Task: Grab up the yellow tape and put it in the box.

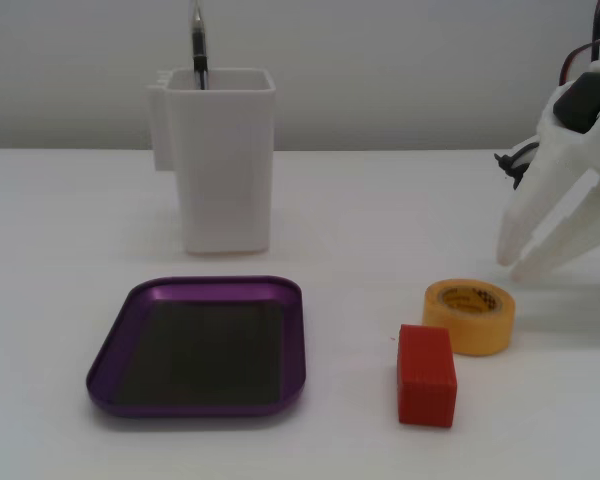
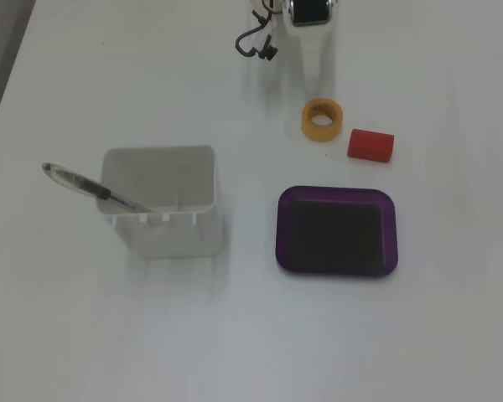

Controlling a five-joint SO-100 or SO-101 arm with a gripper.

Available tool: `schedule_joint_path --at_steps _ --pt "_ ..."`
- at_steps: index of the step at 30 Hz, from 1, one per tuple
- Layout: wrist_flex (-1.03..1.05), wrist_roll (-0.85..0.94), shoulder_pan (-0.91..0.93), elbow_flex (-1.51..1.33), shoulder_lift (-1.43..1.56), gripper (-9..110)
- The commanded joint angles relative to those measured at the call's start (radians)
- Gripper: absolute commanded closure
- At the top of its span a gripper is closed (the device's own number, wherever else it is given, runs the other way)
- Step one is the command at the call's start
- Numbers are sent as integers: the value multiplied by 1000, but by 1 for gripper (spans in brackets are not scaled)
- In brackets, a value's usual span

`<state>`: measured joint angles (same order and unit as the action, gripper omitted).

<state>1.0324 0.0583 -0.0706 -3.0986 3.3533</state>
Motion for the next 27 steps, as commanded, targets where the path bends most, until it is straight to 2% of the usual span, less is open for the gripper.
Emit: schedule_joint_path --at_steps 1,6,13,21,27 --pt "-3 2 138 245 77 102" --pt "-3 -2 195 328 -84 102" --pt "3 8 187 584 -546 101" --pt "156 164 -14 828 -962 85" --pt "156 179 -28 861 -1058 83"
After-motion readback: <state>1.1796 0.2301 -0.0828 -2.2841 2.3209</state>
